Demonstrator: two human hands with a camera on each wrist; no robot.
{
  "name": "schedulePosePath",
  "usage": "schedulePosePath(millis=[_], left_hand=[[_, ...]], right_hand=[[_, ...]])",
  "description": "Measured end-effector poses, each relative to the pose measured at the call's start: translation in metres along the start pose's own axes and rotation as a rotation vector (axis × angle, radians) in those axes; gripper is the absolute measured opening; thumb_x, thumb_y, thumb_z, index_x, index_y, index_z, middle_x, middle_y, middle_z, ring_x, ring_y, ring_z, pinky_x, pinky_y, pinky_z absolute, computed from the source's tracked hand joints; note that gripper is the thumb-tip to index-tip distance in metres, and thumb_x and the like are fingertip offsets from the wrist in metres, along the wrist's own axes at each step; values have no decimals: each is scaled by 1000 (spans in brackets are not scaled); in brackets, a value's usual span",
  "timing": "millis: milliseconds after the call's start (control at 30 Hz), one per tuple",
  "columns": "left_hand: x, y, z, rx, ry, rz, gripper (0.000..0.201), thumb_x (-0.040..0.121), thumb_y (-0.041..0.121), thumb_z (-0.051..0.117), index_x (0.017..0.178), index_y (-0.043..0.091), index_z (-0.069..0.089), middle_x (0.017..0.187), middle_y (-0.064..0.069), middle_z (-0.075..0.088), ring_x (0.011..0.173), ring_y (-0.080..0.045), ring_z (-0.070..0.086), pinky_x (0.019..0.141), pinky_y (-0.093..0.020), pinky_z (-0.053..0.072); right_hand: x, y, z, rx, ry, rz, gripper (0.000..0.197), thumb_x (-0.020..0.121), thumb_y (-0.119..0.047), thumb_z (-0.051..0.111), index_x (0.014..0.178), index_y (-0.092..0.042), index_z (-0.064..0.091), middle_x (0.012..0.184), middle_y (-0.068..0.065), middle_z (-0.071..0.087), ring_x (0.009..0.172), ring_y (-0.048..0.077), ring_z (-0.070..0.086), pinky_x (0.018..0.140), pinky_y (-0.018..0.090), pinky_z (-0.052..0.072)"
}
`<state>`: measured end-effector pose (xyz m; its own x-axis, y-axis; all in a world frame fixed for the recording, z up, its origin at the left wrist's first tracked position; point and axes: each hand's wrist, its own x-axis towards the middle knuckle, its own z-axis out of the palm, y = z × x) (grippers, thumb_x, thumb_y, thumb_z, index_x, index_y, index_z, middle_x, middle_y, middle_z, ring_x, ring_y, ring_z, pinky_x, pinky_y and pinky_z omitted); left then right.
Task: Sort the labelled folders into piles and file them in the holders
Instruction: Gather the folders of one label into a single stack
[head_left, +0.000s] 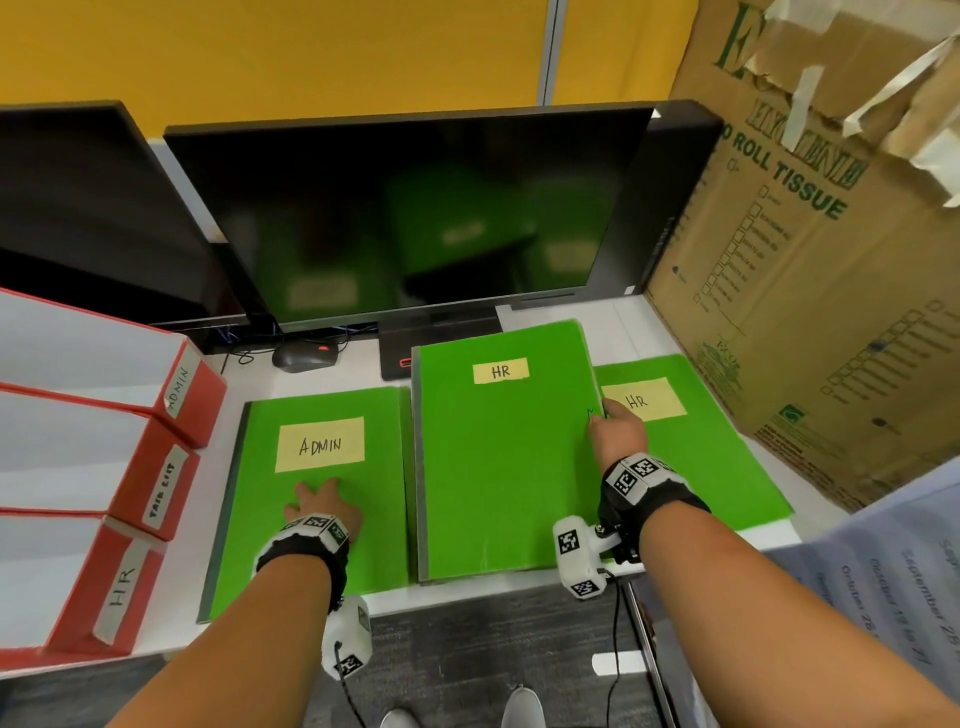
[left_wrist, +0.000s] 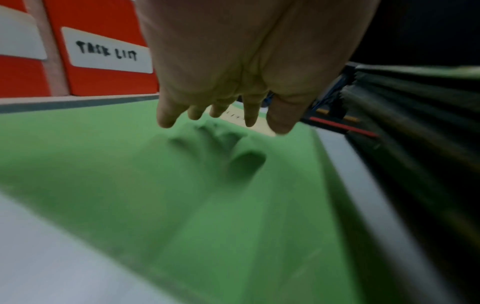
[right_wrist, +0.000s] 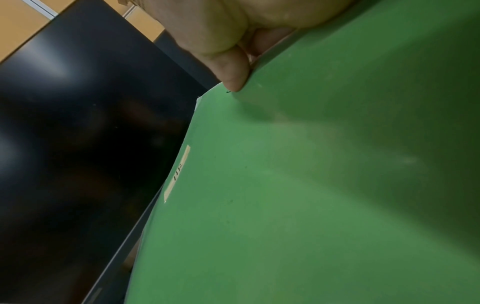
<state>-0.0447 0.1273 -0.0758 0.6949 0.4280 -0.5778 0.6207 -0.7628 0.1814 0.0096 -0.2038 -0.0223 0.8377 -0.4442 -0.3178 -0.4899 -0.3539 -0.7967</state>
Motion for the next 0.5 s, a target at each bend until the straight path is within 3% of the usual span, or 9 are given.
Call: schedulePosePath(millis=[100, 167, 233, 300, 367, 433, 500], left_hand=[[-8, 16, -6, -170, 56, 152, 51, 101, 32, 35, 147, 11, 31, 152, -18, 30, 137, -36, 33, 112, -47, 32], [-18, 25, -10, -351, -1, 216, 53, 103, 39, 22, 146, 9, 32, 147, -18, 39, 133, -34, 40, 109, -42, 33], [-27, 30, -13, -607, -152, 166, 58, 100, 51, 17, 143, 15, 36, 141, -12, 47, 127, -31, 47, 101, -42, 38], [-30, 29, -11, -869, -300, 74, 62, 94, 63, 23, 132, 19, 45, 132, -5, 52, 120, -30, 51, 96, -44, 44], [-26, 24, -7, -983, -356, 22, 74, 84, 73, 34, 131, 18, 48, 134, -4, 53, 122, -30, 51, 99, -50, 43], [-24, 21, -2, -1026, -365, 19, 80, 78, 71, 46, 139, 21, 41, 139, -8, 50, 123, -31, 50, 101, -52, 42], [-35, 25, -2, -1067, -333, 57, 52, 95, 47, 44, 137, 17, 37, 119, -10, 56, 99, -27, 58, 87, -40, 51]], right_hand=[[-1, 3, 6, -6, -45, -25, 42, 93, -4, 45, 133, -11, 52, 128, 13, 59, 85, 26, 57, 69, 24, 42], [-2, 6, 12, -13, -84, -44, 40, 93, -4, 45, 131, -10, 54, 127, 15, 60, 85, 26, 57, 65, 19, 41], [-4, 10, 17, -21, -126, -50, 39, 92, -4, 45, 129, -10, 56, 126, 15, 61, 85, 25, 57, 58, 14, 42], [-6, 10, 21, -20, -156, -51, 39, 93, -5, 46, 131, -9, 55, 130, 13, 58, 99, 27, 59, 71, 14, 42], [-6, 9, 23, -30, -188, -63, 40, 93, -7, 47, 132, -8, 54, 134, 12, 55, 114, 26, 56, 84, 18, 39], [-7, 7, 24, -40, -223, -84, 40, 94, -8, 47, 134, -7, 51, 135, 13, 54, 119, 27, 54, 88, 20, 37], [-8, 4, 25, -62, -263, -114, 39, 95, -11, 46, 134, -9, 50, 132, 12, 55, 115, 27, 54, 86, 21, 37]])
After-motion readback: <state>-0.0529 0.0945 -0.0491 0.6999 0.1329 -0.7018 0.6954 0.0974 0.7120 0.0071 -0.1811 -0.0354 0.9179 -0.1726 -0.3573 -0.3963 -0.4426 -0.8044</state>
